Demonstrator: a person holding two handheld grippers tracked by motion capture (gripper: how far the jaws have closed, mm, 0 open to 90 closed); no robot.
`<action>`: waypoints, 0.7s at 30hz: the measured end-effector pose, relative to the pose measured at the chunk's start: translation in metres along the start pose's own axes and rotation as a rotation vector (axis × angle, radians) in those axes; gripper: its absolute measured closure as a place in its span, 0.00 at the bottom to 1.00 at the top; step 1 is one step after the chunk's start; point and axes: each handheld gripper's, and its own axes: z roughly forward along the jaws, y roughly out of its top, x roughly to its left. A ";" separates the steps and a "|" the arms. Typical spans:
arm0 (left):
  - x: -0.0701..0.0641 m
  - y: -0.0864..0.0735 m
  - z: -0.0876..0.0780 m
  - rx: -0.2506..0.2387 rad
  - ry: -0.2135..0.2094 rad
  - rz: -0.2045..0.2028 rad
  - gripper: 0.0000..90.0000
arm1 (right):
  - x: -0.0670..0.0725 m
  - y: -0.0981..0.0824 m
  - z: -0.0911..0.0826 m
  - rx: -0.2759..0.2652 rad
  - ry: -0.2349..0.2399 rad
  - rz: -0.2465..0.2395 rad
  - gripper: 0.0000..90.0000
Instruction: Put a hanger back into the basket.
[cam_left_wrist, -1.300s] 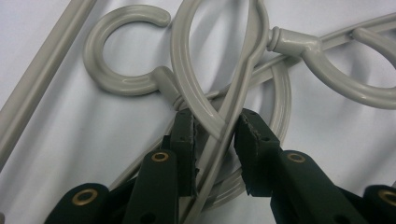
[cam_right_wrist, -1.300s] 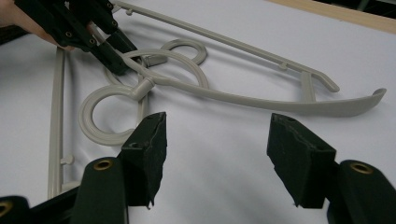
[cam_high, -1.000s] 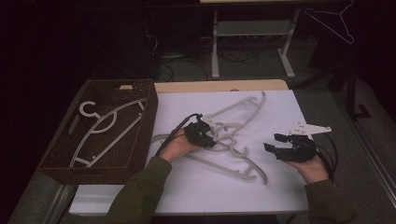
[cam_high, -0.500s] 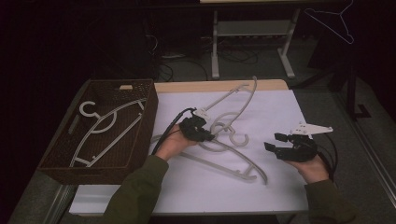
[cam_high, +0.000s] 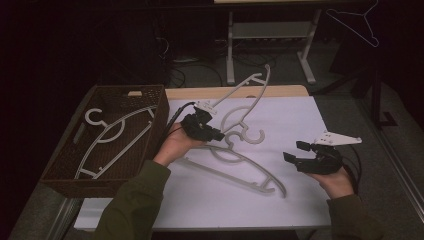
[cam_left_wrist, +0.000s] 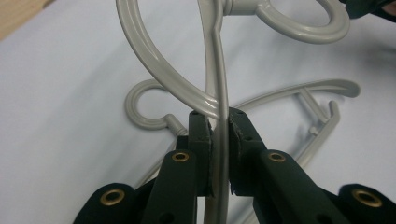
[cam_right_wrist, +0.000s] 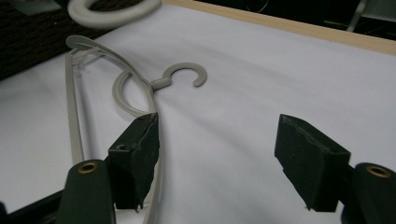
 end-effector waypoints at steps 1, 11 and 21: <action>-0.001 0.001 -0.004 -0.003 0.002 -0.001 0.91 | 0.001 0.000 0.000 -0.002 0.000 -0.001 0.33; 0.002 -0.005 -0.055 -0.022 0.026 -0.033 0.91 | 0.009 -0.006 -0.010 -0.034 0.023 0.001 0.24; 0.013 -0.032 -0.111 -0.033 0.091 -0.099 0.91 | 0.023 -0.004 -0.017 -0.087 0.032 -0.040 0.15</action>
